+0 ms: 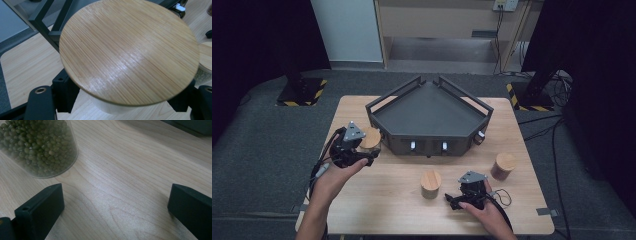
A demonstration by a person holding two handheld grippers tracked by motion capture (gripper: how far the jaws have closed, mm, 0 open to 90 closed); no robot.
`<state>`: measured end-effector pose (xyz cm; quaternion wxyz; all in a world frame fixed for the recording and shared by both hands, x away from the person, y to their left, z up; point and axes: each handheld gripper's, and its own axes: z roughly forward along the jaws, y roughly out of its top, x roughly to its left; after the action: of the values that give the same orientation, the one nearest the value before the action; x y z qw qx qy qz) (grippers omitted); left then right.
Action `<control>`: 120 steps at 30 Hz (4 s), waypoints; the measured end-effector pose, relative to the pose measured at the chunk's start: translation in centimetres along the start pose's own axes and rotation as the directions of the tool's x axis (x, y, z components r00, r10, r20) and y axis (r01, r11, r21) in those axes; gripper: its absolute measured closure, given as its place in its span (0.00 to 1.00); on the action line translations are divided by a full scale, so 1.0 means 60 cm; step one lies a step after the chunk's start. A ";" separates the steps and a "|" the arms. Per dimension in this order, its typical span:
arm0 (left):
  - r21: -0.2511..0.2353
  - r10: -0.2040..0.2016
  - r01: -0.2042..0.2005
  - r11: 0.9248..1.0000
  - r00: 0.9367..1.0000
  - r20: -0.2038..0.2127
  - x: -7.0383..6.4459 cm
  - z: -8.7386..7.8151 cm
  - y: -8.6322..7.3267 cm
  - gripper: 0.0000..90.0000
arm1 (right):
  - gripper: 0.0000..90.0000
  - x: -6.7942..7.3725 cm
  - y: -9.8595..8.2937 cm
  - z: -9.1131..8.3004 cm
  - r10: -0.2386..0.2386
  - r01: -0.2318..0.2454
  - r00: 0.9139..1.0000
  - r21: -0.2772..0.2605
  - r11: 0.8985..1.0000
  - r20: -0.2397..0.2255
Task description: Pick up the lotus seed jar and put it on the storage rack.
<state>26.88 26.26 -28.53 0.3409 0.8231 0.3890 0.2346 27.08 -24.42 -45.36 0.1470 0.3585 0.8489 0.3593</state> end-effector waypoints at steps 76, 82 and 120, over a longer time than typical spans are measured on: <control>-0.010 0.047 -0.047 0.999 0.999 -0.002 0.012 0.097 0.114 0.27 | 0.01 0.000 0.000 0.000 0.001 -0.001 1.000 -0.001 1.000 0.000; -0.023 0.055 -0.055 0.998 0.999 0.000 0.007 0.097 0.121 0.27 | 0.01 0.000 0.000 0.000 0.001 -0.001 1.000 -0.001 1.000 0.000; -0.020 0.069 -0.069 0.997 0.998 0.011 0.008 0.131 0.167 0.27 | 0.01 0.000 0.000 0.000 0.000 0.000 1.000 -0.001 1.000 0.000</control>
<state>37.07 19.03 -26.19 0.3431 0.8339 0.3560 0.2452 27.08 -24.43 -45.38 0.1473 0.3586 0.8486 0.3599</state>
